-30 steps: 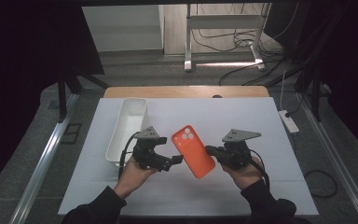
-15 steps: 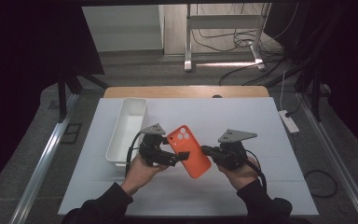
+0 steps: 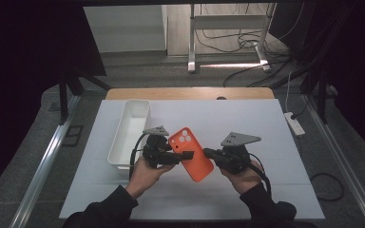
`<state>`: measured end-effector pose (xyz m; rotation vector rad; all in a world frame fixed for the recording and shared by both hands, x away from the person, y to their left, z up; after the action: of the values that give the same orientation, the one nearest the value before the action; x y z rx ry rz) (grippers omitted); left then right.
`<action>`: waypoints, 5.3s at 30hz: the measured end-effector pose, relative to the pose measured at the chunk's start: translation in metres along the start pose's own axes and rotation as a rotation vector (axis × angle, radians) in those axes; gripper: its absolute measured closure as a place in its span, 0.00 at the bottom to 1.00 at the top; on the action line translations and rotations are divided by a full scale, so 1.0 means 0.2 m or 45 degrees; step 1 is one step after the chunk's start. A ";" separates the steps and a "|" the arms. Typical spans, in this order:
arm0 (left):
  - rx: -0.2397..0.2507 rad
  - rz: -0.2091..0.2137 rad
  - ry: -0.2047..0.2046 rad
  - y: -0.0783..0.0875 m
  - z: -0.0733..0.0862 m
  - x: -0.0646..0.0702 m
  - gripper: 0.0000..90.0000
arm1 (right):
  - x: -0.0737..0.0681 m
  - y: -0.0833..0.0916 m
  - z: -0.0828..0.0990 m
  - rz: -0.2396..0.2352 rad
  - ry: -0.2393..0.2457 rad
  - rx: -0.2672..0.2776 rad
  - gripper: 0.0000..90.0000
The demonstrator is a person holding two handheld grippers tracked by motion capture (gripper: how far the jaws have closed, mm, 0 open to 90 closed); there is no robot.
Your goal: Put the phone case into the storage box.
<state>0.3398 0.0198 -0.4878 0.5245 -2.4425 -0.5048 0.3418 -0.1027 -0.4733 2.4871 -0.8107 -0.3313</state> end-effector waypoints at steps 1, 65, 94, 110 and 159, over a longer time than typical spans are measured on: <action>-0.001 0.006 0.008 0.00 0.00 0.00 0.59 | 0.00 0.00 0.00 0.002 0.003 0.002 0.99; -0.125 0.218 -0.169 0.08 0.00 0.12 0.94 | -0.09 -0.01 0.11 -0.230 -0.044 -0.241 0.02; -0.094 0.267 -0.260 0.05 -0.02 0.20 0.73 | -0.25 -0.01 0.11 -0.544 0.026 -0.231 0.97; -0.031 -0.084 -0.268 0.08 -0.06 0.08 0.16 | -0.12 -0.01 0.10 -0.258 0.058 -0.191 0.96; -0.099 -0.191 -0.111 0.05 -0.02 0.09 1.00 | -0.10 -0.07 0.12 -0.107 0.018 -0.189 0.66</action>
<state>0.3268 0.0185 -0.4717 0.6685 -2.4662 -0.6952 0.3243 -0.0903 -0.4993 2.3858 -0.6524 -0.3883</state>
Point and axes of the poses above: each handheld gripper's, and its own axes: y roughly backward along the jaws, z roughly out of its underside, x roughly to its right, the point moved 9 cm from there along -y, roughly forward along the jaws, and after that the axes turned 1 degree about z, right-handed, at the moved point
